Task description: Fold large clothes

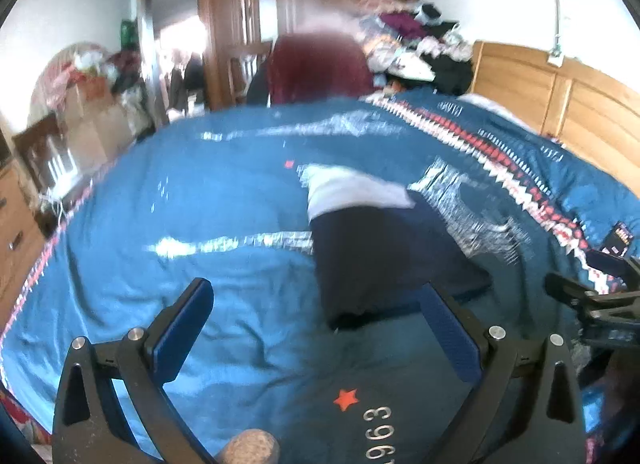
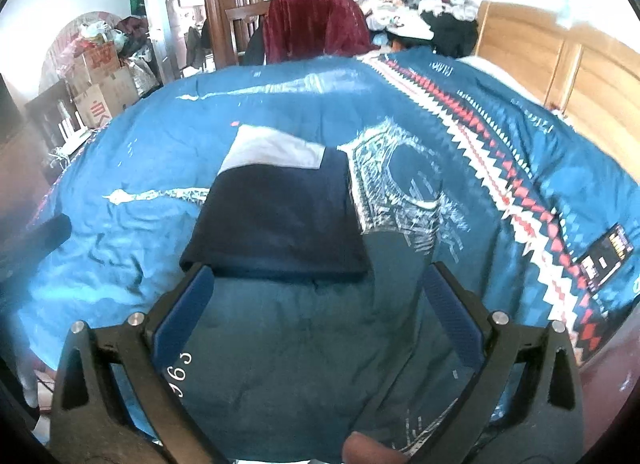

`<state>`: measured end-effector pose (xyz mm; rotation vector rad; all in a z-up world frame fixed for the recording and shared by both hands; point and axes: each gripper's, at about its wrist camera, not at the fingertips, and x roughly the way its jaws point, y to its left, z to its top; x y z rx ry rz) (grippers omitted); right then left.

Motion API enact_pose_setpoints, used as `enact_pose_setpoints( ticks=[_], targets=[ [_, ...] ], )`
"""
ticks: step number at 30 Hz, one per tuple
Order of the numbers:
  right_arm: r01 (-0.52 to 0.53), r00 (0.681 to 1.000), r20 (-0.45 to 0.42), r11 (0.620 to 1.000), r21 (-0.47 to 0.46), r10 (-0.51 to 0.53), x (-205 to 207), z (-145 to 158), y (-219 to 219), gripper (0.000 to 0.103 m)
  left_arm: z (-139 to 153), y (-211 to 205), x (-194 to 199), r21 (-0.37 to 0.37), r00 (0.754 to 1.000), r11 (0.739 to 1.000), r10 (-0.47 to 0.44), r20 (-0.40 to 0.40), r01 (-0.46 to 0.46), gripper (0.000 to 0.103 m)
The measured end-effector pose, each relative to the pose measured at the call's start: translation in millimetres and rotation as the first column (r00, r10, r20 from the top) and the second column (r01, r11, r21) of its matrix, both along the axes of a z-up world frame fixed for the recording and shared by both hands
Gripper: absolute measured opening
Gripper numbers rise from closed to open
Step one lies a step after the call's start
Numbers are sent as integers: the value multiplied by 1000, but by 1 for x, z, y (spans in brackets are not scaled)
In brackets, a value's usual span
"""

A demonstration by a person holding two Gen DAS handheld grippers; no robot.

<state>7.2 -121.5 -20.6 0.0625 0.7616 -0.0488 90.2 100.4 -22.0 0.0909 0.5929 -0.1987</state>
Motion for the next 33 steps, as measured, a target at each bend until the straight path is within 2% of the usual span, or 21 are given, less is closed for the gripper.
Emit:
enact_pose_setpoints(
  ticks=[9,12,25,33],
  targets=[
    [18,997,78,999,-52,-13,-11,34,5,103,37,-19,-19,-12,998,999,-35,44,35,103],
    [8,996,86,999,-32,-5,-14,39,5,103,46,-23,-24,-23,998,999,-40,58,41,103],
    [-8,997,78,1000,-11,9,-25,47,6,103,48,-20,-33,-22,999,1000,-14,51,15,103],
    [20,998,65,1000,-4,-20,-30,47,3,103,49,-16,-34,-30,999,1000,-6,48,7,103]
  ],
)
